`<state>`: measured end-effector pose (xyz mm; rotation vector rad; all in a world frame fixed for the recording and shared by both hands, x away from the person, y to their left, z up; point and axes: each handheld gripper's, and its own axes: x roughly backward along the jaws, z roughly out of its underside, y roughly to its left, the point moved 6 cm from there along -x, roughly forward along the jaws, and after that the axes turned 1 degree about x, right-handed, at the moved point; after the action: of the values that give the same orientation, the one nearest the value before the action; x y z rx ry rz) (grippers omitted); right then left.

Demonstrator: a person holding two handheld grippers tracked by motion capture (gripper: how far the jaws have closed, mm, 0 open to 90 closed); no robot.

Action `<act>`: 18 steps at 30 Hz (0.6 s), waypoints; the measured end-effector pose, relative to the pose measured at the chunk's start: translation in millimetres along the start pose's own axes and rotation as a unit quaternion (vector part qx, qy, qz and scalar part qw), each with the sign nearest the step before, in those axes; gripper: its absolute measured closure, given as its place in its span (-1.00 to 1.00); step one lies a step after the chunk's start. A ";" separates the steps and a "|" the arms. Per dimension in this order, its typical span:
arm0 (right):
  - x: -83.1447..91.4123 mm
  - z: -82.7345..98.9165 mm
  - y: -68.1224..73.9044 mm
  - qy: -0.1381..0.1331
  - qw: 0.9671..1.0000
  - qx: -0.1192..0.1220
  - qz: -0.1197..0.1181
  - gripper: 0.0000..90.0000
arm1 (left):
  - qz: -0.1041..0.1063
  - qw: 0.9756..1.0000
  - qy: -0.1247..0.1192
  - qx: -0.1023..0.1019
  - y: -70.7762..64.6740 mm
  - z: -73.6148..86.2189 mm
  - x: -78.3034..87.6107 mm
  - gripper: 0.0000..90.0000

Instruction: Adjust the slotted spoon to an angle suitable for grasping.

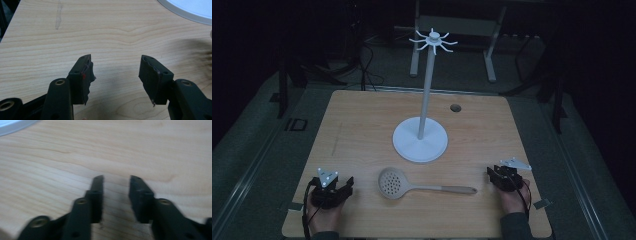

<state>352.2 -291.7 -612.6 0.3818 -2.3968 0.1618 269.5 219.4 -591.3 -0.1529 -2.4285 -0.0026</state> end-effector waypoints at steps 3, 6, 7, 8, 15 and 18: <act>7.3 -5.5 10.0 -0.025 0.999 0.011 -0.045 0.70 | 0.000 1.000 0.000 -0.005 -2.1 -0.3 -0.3 -0.02; 11.8 -7.5 17.1 -0.035 0.997 0.026 -0.064 0.83 | 0.000 1.000 0.000 -0.008 -3.1 -0.2 -0.2 -0.02; 13.8 -7.4 20.6 -0.035 0.996 0.031 -0.071 0.90 | 0.000 1.000 -0.001 -0.008 -3.3 -0.2 0.1 -0.02; 16.7 -6.6 24.6 -0.034 0.996 0.040 -0.079 0.95 | 0.000 1.000 0.000 -0.008 -3.3 -0.1 0.3 -0.02; 29.3 -4.0 40.6 -0.039 0.988 0.049 -0.138 1.00 | 0.002 1.000 0.001 -0.001 -1.6 0.5 0.4 -0.02; 32.4 -2.9 57.3 -0.032 0.980 0.073 -0.183 1.00 | 0.001 1.000 0.001 -0.004 -2.1 0.5 0.4 -0.03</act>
<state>312.8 -244.1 -589.8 0.8984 -2.3362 0.1608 268.7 217.4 -591.4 -0.1587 -2.4258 -0.0107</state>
